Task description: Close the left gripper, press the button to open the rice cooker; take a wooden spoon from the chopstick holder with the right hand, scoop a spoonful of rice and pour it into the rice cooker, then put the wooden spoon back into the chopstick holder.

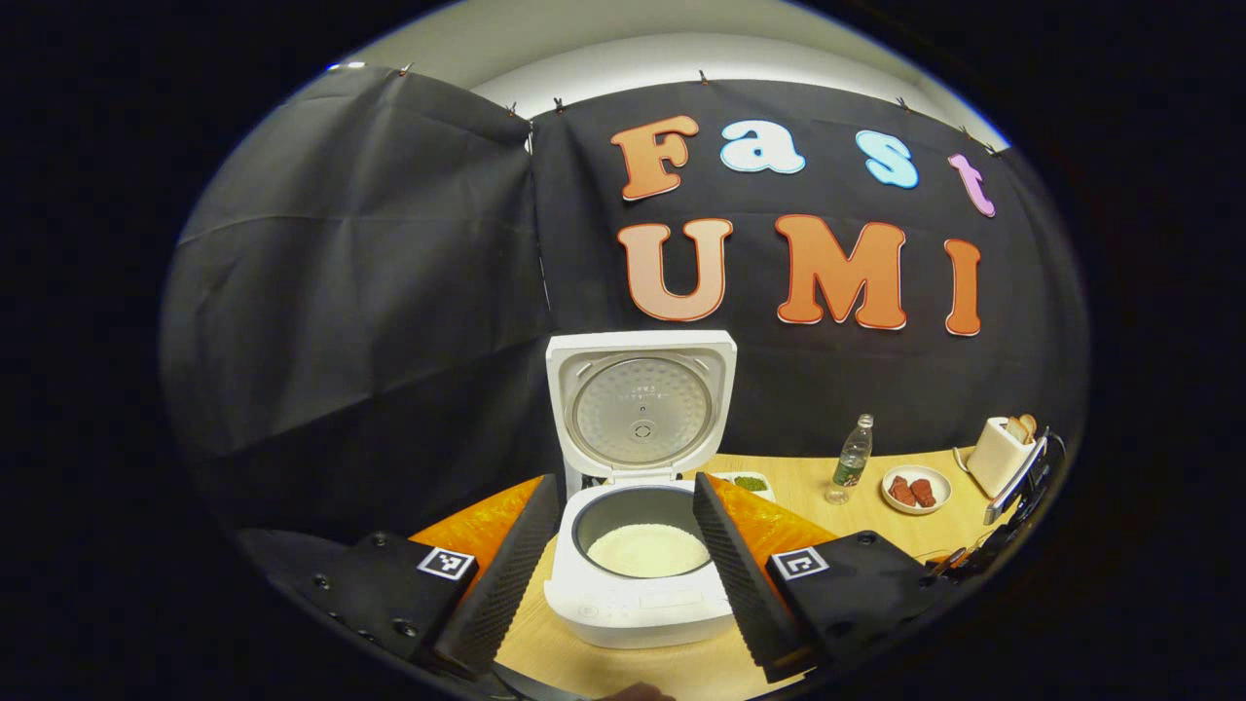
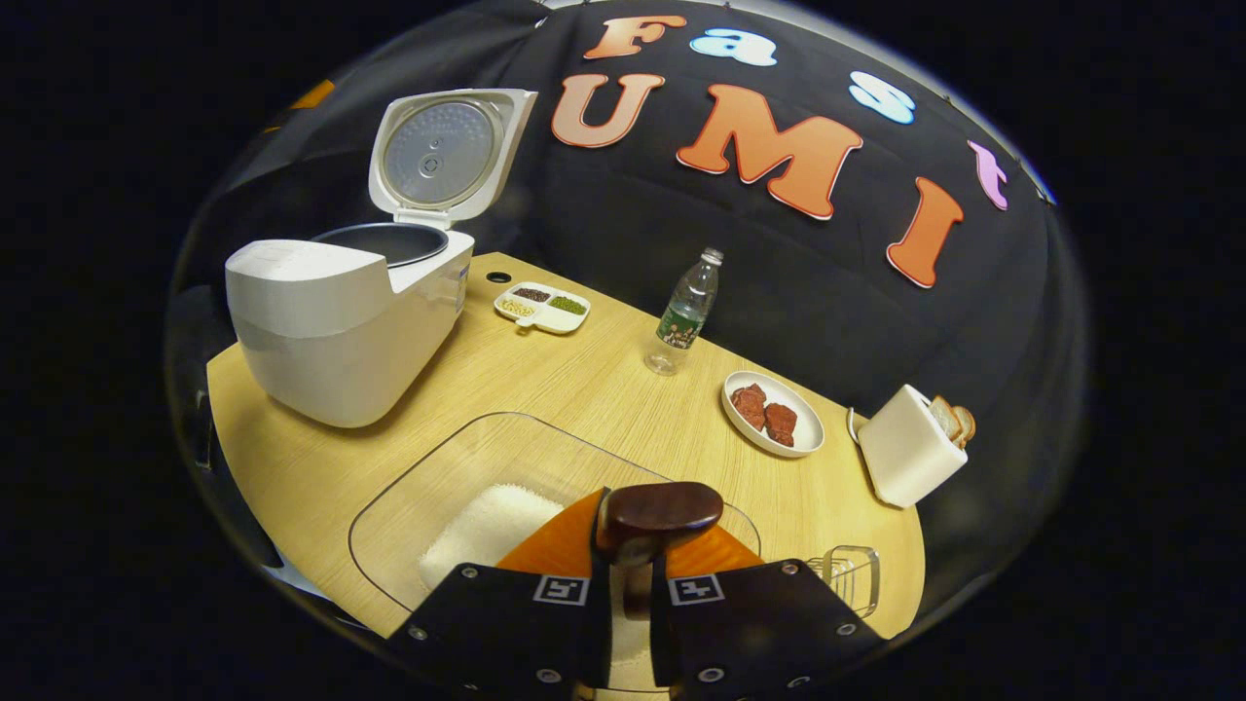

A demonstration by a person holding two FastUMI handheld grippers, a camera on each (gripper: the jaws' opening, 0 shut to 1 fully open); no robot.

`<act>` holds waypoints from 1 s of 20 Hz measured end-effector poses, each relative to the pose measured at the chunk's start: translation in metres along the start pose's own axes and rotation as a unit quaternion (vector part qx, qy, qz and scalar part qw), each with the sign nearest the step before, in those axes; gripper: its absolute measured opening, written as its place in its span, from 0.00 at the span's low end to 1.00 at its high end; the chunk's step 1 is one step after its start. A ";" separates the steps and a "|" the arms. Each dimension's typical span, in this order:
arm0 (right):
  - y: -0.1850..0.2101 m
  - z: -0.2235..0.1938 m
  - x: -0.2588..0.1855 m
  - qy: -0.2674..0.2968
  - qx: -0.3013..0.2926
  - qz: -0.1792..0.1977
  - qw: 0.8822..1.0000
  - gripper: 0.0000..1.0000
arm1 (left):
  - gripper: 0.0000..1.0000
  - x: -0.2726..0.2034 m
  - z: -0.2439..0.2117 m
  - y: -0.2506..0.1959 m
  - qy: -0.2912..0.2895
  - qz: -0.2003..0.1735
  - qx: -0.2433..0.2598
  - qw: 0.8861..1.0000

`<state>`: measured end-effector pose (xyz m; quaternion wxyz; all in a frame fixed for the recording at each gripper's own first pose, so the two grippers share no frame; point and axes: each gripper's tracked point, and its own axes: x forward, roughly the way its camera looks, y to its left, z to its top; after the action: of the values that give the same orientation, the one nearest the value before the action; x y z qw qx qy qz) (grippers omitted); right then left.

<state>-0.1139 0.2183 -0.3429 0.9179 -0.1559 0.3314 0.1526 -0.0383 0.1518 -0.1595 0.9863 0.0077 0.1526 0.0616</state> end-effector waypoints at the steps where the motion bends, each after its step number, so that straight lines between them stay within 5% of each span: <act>1: 0.001 -0.001 -0.002 0.003 0.011 -0.002 1.000 0.15 | 0.96 0.001 -0.001 -0.002 0.001 -0.004 0.004 1.000; 6: 0.014 0.012 0.001 -0.001 0.084 0.019 0.996 0.16 | 0.95 0.002 -0.007 -0.017 0.009 -0.026 0.003 1.000; 10: 0.040 0.026 0.004 0.004 0.177 0.066 0.982 0.15 | 0.96 0.007 -0.014 -0.006 0.021 -0.019 -0.003 1.000; 16: 0.053 0.028 0.013 0.042 0.321 0.118 0.939 0.16 | 0.95 0.011 -0.022 0.012 0.037 -0.008 -0.010 0.999; 20: 0.043 0.016 0.021 0.076 0.420 0.139 0.894 0.16 | 0.96 0.014 -0.023 0.013 0.039 -0.010 -0.004 0.999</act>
<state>-0.1062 0.2675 -0.3524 0.8393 0.2802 0.4520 0.1130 -0.0340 0.1660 -0.1852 0.9802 -0.0005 0.1909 0.0524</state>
